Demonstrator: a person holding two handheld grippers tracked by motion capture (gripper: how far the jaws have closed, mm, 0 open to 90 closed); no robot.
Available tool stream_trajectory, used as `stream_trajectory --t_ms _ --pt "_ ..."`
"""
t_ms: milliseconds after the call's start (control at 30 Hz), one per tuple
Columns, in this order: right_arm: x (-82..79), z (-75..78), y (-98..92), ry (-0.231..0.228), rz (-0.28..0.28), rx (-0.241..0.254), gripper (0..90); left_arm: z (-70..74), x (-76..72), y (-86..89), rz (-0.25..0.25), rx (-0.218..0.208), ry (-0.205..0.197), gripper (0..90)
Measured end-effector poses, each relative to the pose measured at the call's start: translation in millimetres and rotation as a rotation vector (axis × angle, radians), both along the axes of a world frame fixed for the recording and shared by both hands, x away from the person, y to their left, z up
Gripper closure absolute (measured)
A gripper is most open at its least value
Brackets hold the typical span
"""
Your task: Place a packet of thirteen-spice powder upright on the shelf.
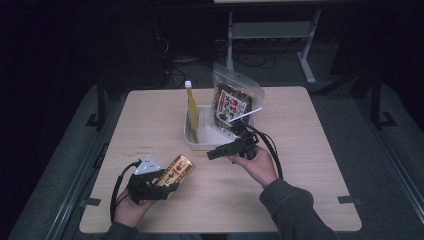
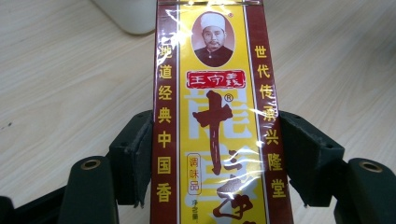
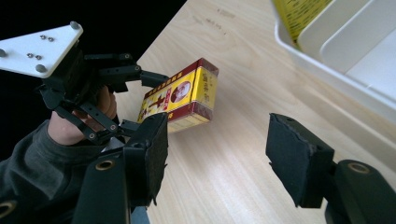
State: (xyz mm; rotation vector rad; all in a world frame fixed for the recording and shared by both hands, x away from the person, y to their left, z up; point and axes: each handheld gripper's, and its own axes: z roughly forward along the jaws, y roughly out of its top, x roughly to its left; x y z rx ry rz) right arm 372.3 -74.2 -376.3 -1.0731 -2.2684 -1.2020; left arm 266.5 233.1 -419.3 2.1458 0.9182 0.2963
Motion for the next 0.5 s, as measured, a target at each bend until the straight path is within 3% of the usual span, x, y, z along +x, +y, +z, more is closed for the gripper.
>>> stream_trajectory --t_ms 500 --pt "-2.8 -4.8 12.3 0.044 0.043 -0.012 40.8 5.6 -7.7 -23.3 -0.069 -0.039 -0.034 32.1"
